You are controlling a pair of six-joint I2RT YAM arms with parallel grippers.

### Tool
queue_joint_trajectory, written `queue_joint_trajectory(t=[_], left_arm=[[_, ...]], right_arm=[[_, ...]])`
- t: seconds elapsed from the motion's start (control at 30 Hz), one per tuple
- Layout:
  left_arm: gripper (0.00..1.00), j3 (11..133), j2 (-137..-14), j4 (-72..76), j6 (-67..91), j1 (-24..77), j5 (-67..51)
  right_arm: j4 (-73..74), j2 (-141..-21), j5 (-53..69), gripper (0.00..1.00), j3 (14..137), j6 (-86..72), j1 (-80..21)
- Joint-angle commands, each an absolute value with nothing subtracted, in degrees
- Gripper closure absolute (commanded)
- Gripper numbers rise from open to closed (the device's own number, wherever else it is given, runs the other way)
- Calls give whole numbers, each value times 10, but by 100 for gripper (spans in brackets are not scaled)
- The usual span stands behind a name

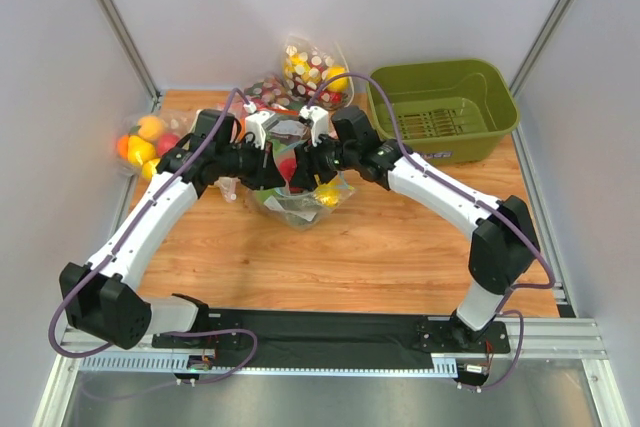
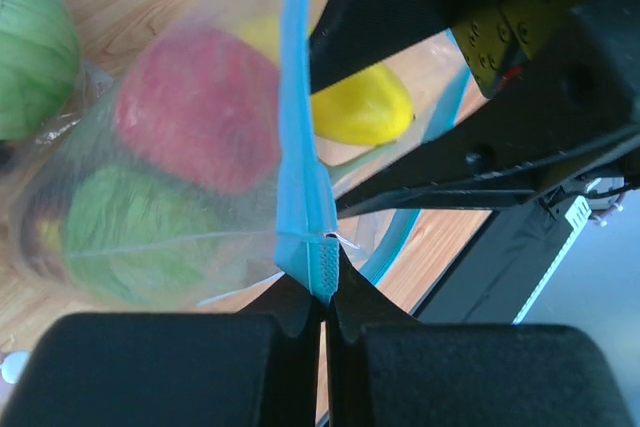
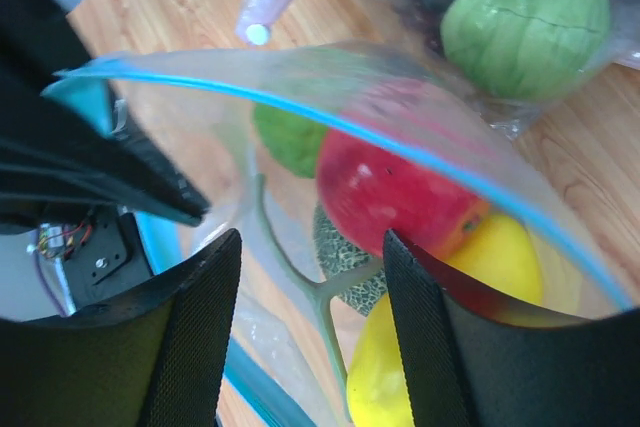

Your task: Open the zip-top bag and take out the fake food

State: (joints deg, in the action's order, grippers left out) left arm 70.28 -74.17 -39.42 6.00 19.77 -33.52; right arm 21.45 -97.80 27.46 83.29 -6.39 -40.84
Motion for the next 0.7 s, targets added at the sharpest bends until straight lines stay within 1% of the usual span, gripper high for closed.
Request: queue_joint_trajectory(t=[0.0, 0.17, 0.23, 0.3, 0.47, 0.67], left_arm=[[100, 696, -738, -374, 57, 193, -358], [100, 694, -745, -371, 59, 193, -372], [100, 694, -746, -370, 59, 192, -372], [100, 693, -746, -369, 59, 192, -373], [100, 691, -746, -367, 58, 188, -376], [100, 689, -743, -364, 58, 185, -379]], right_arm=[[185, -982, 222, 38, 854, -89, -413], [171, -993, 178, 34, 862, -84, -423], [165, -998, 174, 28, 865, -81, -427], [166, -1009, 157, 24, 874, -77, -431], [158, -1033, 143, 20, 880, -64, -442], [143, -1061, 143, 18, 884, -50, -447]])
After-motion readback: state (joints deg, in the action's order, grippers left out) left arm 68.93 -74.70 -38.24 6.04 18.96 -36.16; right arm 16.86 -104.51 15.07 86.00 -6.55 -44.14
